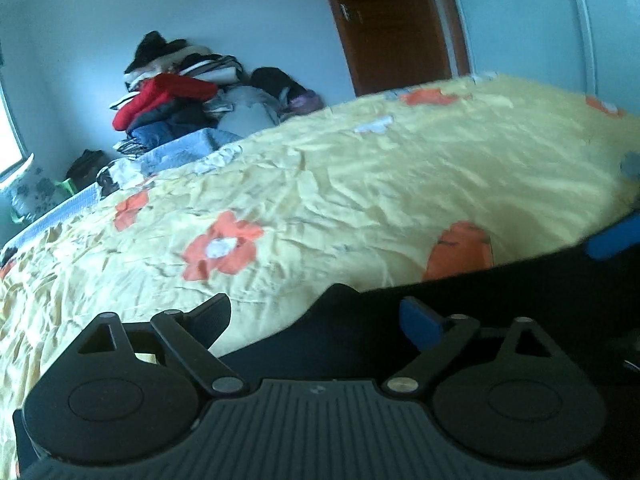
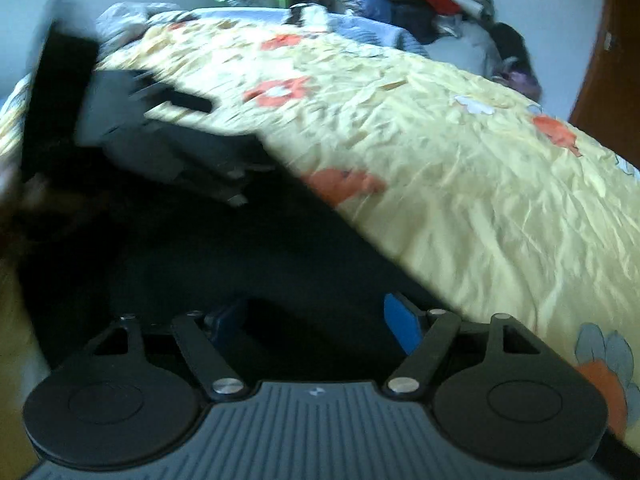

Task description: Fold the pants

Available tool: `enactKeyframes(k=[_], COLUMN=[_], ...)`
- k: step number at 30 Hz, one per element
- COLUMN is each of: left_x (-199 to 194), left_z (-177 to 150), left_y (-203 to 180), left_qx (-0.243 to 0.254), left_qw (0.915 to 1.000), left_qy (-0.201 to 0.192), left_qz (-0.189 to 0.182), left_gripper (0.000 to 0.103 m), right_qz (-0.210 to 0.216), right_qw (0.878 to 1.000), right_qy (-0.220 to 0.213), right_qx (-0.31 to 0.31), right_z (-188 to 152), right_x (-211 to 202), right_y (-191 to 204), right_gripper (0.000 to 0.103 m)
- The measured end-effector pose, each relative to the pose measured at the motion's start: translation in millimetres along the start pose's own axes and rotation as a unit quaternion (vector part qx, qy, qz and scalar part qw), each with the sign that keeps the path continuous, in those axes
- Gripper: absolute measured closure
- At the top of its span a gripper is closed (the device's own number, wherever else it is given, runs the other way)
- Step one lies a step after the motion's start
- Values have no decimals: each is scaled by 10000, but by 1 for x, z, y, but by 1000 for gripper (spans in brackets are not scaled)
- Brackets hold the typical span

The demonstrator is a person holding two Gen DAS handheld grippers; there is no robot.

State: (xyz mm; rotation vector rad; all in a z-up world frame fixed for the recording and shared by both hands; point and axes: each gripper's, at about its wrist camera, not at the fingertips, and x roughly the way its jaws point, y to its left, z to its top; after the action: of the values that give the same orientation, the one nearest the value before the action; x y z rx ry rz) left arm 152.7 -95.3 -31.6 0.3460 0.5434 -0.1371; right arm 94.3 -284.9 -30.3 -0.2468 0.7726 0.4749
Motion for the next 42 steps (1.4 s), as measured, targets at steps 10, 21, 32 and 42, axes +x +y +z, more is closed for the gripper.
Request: enactKeyframes(k=[10, 21, 32, 42], left_x=[-46, -11, -48, -61], left_z=[2, 0, -9, -21], left_y=[-33, -61, -54, -43], left_qx=[64, -120, -224, -473], left_qw=[9821, 9854, 9852, 9879], left_qy=[108, 232, 225, -2], left_qz=[-1880, -1684, -1684, -1479], left_gripper=[8, 1, 0, 1], right_qz=[-1220, -1870, -1596, -2009], right_qw=[9782, 9564, 9619, 9561], right_qy=[-625, 175, 227, -385], right_qx=[1558, 2237, 2210, 2099], right_z=[-23, -75, -71, -90], right_x=[-30, -41, -62, -63], right_y=[-48, -90, -77, -85], right_gripper=[0, 0, 0, 0])
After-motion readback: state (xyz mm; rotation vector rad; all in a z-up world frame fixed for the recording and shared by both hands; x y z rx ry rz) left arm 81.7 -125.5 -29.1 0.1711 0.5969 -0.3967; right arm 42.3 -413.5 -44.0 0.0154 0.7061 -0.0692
